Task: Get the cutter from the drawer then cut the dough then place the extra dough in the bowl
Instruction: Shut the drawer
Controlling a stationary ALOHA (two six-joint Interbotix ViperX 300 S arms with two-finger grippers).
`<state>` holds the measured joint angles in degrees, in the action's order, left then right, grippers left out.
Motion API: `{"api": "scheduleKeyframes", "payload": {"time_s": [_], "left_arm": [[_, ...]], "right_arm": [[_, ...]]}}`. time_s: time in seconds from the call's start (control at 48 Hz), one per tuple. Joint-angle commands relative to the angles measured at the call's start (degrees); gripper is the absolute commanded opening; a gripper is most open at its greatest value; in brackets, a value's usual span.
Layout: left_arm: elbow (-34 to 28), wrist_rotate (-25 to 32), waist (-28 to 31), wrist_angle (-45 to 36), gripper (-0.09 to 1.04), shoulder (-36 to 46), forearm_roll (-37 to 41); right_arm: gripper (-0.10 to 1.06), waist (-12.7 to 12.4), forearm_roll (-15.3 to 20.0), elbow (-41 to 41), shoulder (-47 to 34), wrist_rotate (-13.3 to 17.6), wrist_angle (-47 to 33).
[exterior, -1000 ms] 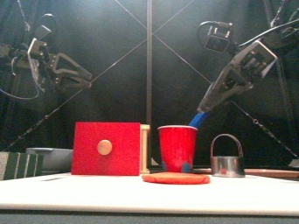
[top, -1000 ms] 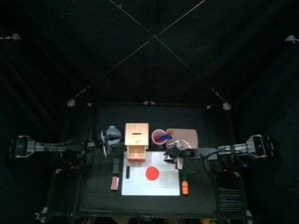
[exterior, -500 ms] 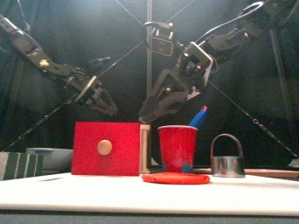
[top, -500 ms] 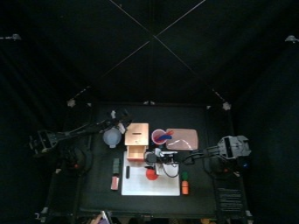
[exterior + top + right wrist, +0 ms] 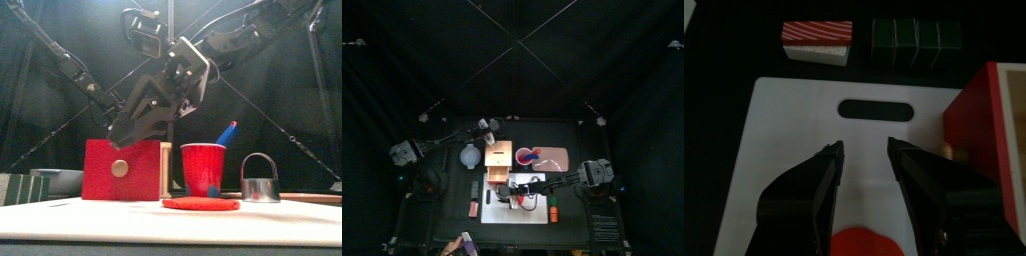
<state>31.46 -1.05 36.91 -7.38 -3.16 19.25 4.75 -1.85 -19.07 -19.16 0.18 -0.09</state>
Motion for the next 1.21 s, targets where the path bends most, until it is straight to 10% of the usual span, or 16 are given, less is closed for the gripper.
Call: {"api": "scheduleKeyframes", "payload": {"time_s": [0.021, 0.875, 1.208], "left_arm": [[-1.41, 0.09, -0.44, -0.09, 0.78, -0.18, -0.26], [-1.32, -0.09, -2.90, -0.79, 0.78, -1.32, -0.88], [-2.20, 0.00, -2.55, -0.70, 0.78, -1.05, -1.14]], "right_arm": [[0.78, -2.11, -1.85, 2.29, 0.09, 0.26, 0.62], [0.78, -13.10, -13.62, 5.63, 0.53, 0.00, 1.76], [0.78, -10.46, -13.27, 6.15, 2.20, 0.26, 2.02]]}}
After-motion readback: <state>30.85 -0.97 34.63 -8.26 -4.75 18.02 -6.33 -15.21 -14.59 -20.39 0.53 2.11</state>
